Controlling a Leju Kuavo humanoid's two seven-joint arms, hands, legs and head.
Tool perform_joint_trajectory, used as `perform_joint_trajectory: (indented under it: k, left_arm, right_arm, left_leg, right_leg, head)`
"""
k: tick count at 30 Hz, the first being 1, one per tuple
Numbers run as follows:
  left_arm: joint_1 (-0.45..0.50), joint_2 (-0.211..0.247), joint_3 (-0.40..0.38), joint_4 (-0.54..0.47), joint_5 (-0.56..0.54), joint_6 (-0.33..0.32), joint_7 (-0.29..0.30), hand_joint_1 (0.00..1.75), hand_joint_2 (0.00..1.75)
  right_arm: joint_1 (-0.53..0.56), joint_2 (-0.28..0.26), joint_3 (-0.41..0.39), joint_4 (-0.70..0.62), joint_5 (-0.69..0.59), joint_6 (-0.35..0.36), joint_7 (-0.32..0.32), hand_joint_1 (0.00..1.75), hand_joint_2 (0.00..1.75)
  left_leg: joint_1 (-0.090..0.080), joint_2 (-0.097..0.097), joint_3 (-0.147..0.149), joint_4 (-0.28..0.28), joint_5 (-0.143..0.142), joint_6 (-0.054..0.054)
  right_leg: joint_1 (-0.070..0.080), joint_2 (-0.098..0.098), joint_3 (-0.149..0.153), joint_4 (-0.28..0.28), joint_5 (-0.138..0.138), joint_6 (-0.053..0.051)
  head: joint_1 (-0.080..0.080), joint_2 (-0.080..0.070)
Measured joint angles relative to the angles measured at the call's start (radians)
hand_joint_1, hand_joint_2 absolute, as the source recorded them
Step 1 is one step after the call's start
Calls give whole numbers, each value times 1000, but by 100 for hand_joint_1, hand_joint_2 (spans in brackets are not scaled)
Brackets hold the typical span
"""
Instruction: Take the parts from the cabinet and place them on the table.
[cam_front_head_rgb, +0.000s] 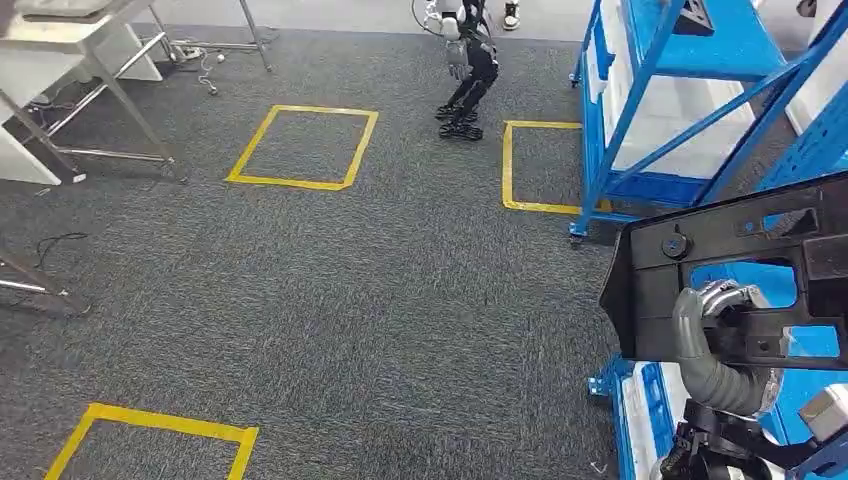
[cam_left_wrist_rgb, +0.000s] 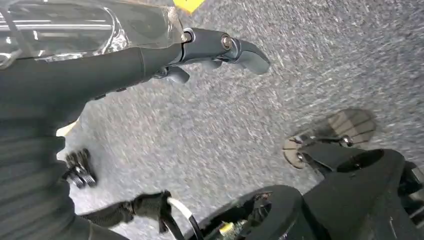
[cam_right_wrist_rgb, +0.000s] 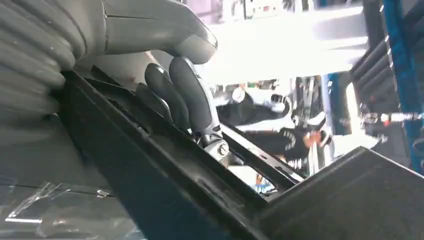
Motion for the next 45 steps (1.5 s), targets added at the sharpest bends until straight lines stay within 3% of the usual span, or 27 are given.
perform_joint_trajectory:
  k: [1,5,6,7,9,11,12,14,15,16,20,21,22,27,29,30,31,32,33,34,37,38,39,40,42,43,45]
  left_arm:
    - [-4,0,0,0,0,0,0,0,175]
    - [3,3,0,0,0,-2,0,0,175]
    - [4,0,-1,0,-1,-4,0,0,175]
    - [3,0,-1,0,-1,-8,1,0,175]
    - [-2,1,-4,0,0,-8,1,0,175]
    - [-1,1,-6,0,0,-8,1,0,175]
    - [0,1,-6,0,0,-7,1,0,175]
    - [0,1,-8,0,-1,-8,1,0,175]
    - [0,1,-10,0,-1,-8,1,0,175]
    - [-2,3,-11,0,-2,-8,1,0,175]
    - [0,3,-16,0,0,-11,5,0,175]
    - [4,0,-17,0,0,-14,6,0,175]
    - [1,1,-17,1,0,-16,6,0,175]
    - [-2,1,-17,0,0,-18,6,0,175]
    - [-4,-2,-18,0,0,-21,6,0,175]
    - [-2,-3,-19,0,0,-24,6,0,175]
    - [0,-4,-19,0,0,-25,6,0,175]
    - [0,-5,-19,0,0,-25,6,0,175]
    - [-3,-4,-19,1,0,-24,6,0,175]
    - [-3,-4,-19,0,0,-23,6,0,175]
    - [5,-1,-19,1,2,-24,8,0,175]
    - [7,1,-19,1,2,-24,11,0,175]
    - [6,0,-19,1,2,-26,11,0,175]
    - [4,0,-19,1,3,-28,12,0,175]
    - [-1,1,-19,1,4,-28,12,0,175]
    - [-1,1,-19,1,4,-29,15,0,175]
    - [1,2,-19,1,5,-30,16,0,175]
  right_arm:
    - [-1,-1,0,0,0,-2,0,175,175]
    - [-2,1,1,2,-3,-2,1,175,175]
    - [-4,0,1,2,-3,-2,1,175,175]
    - [-3,2,1,2,-3,-2,0,175,175]
    - [-2,1,1,2,-3,-2,0,175,175]
    - [-1,1,1,2,-3,-2,0,175,175]
    - [-2,2,2,2,-3,-2,0,175,175]
    - [-4,2,1,2,-3,-2,0,175,175]
    - [-3,2,1,2,-3,-2,0,175,175]
    - [-3,2,1,2,-3,-2,0,175,175]
    - [-7,2,2,2,-3,-2,0,175,175]
    - [-4,2,0,3,-3,-2,0,175,175]
    - [-5,2,1,3,-3,-2,-1,175,175]
    - [-4,0,0,3,-2,-2,-3,175,175]
    - [3,0,-1,3,-2,-5,-3,175,175]
    - [7,0,-1,3,-3,-6,-3,175,175]
    - [7,0,-3,3,-3,-6,-3,175,175]
    - [8,0,-5,3,-3,-7,-3,175,175]
    - [9,0,-7,4,-3,-8,-3,175,175]
    - [9,0,-8,4,-3,-8,-3,175,175]
    - [10,2,-8,8,-3,-8,-3,175,175]
    - [8,1,-8,9,-4,-8,-3,175,175]
    - [10,2,-10,9,-5,-8,-4,175,175]
    - [10,2,-12,9,-5,-8,-6,175,175]
    - [10,2,-15,9,-7,-8,-7,175,175]
    - [11,2,-15,9,-8,-8,-7,175,175]
    - [11,2,-15,10,-9,-8,-8,175,175]
  left_leg:
    - [0,-12,-13,17,-1,-3]
    - [7,-41,-29,12,2,-13]
    - [1,15,-45,48,-17,-21]
    - [3,51,-79,119,-50,-29]
    - [7,76,-178,314,-122,-35]
    - [6,78,-217,382,-130,-31]
    - [4,78,-198,340,-104,-26]
    - [-7,100,-97,142,-6,-6]
    - [-20,152,-51,55,29,9]
    - [-34,178,-33,11,29,15]
    - [-29,140,-15,-22,23,30]
    - [-21,130,-5,-28,28,22]
    - [-18,119,-3,-28,26,30]
    - [-17,109,0,-28,26,32]
    - [-15,81,1,-27,24,33]
    - [-9,46,7,-24,21,28]
    - [0,16,11,-11,11,16]
    - [3,1,10,0,2,5]
    - [-2,-9,1,14,-6,-3]
    - [0,-22,-4,18,-4,0]
    - [1,-45,-10,11,-2,-6]
    - [-2,-14,-19,29,-15,-10]
    - [-1,40,-46,91,-49,-17]
    - [2,65,-87,174,-86,-24]
    - [7,79,-176,348,-145,-31]
    - [8,79,-197,382,-148,-31]
    - [3,80,-158,295,-92,-20]
  right_leg:
    - [1,9,1,-12,0,-11]
    - [5,-56,1,-9,0,-35]
    - [10,-66,5,-12,-2,-43]
    - [14,-81,8,-12,-4,-46]
    - [23,-112,11,-12,-9,-53]
    - [29,-137,17,-15,-13,-57]
    - [31,-146,21,-17,-15,-59]
    - [34,-169,41,-28,-20,-60]
    - [33,-176,51,-38,-21,-61]
    - [39,-187,55,-38,-24,-56]
    - [45,-225,61,-42,-35,-40]
    - [38,-176,57,-22,-49,-39]
    - [41,-133,30,39,-83,-42]
    - [37,-116,-7,113,-117,-42]
    - [37,-104,-104,284,-177,-36]
    - [32,-103,-126,282,-129,-26]
    - [23,-92,-55,117,-31,-14]
    - [12,-58,-11,21,10,-3]
    - [5,-22,3,-9,1,-1]
    - [5,-32,0,-9,6,-19]
    - [3,-74,-1,-6,3,-33]
    - [9,-81,3,-9,2,-38]
    - [8,-87,5,-9,2,-44]
    - [8,-97,5,-9,1,-48]
    - [10,-123,7,-9,-4,-53]
    - [12,-134,9,-9,-6,-55]
    - [17,-154,20,-12,-12,-56]
  head:
    - [-1,0]
    - [-2,0]
    - [-3,0]
    - [-3,0]
    - [-2,0]
    - [-2,0]
    - [-2,0]
    - [-2,0]
    - [-3,0]
    - [-3,0]
    - [-3,0]
    - [-2,0]
    - [-2,0]
    - [-3,0]
    - [-3,0]
    - [-3,0]
    - [-3,0]
    - [-2,0]
    - [-2,0]
    - [-3,0]
    - [-3,0]
    - [-3,0]
    - [-3,0]
    - [-3,0]
    - [-3,0]
    - [-3,0]
    - [-3,0]
